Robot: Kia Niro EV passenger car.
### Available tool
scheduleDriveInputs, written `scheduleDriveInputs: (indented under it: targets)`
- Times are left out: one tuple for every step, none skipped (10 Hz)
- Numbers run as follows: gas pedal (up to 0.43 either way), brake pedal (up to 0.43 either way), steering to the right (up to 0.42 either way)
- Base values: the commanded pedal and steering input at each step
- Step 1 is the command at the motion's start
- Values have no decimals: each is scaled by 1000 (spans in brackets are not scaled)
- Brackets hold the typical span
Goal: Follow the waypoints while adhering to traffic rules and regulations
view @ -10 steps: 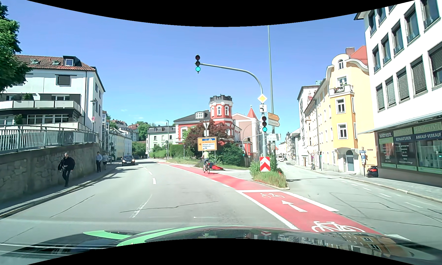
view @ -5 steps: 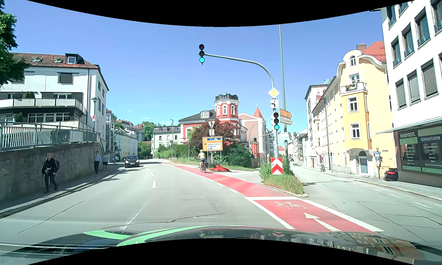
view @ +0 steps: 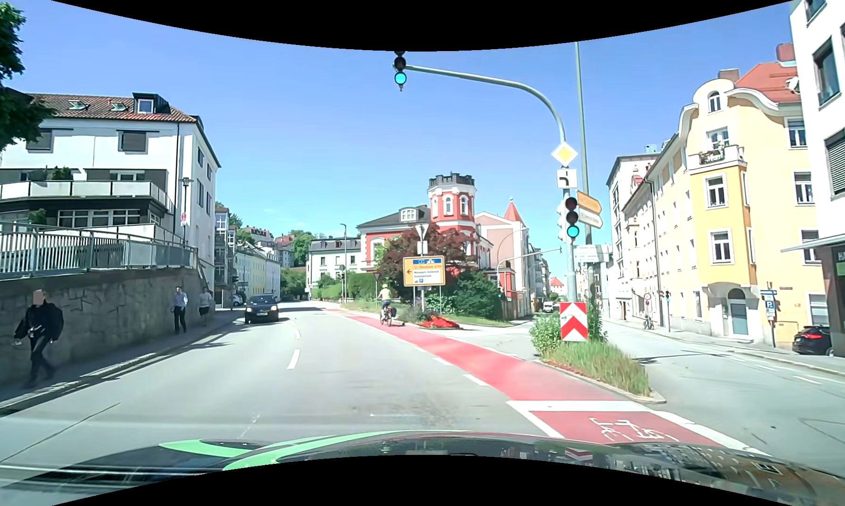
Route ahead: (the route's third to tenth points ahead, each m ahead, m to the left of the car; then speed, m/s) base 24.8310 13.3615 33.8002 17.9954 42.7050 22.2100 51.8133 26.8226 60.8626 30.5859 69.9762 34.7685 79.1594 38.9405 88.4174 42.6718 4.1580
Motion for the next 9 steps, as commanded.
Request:
scheduleDriveInputs:
  targets:
    - [378,0,-119]
    - [378,0,-117]
    - [358,0,-116]
    - [350,0,-113]
    - [339,0,-108]
    - [311,0,-100]
    - [287,0,-94]
    - [280,0,-93]
    - [268,0,-93]
